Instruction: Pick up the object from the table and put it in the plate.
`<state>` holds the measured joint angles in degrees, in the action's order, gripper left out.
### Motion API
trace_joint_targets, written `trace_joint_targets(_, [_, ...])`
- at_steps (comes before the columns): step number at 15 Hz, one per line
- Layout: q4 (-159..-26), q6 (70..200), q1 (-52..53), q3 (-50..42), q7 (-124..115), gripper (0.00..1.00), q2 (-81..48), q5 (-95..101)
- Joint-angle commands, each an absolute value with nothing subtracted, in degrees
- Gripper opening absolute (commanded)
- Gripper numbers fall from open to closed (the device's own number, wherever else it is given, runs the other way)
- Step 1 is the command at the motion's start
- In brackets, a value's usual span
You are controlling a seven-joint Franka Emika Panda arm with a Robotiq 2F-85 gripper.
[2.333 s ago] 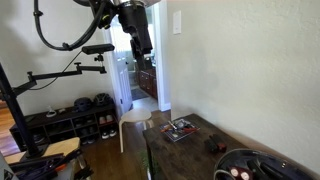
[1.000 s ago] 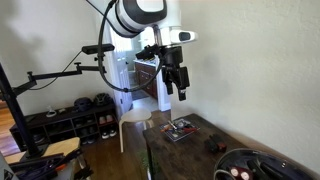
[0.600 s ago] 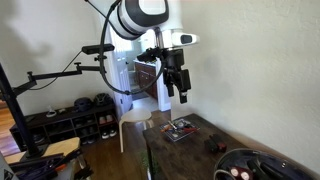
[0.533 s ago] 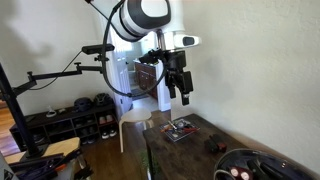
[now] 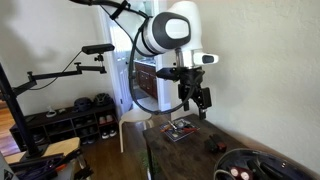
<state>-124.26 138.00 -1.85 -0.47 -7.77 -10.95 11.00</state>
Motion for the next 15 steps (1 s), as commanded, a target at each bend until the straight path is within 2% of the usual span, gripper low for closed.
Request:
trace_joint_targets(1, [-121.0, 140.6, -1.6, -1.0, -2.5, 1.0, -15.4, 10.9])
trace_joint_targets(9, [-117.8, 144.6, -2.4, -0.2, 10.8, 1.0, -20.7, 10.6])
trace_joint_targets(15, [-117.6, 143.8, -1.7, -0.7, 9.5, 1.0, -20.9, 10.7])
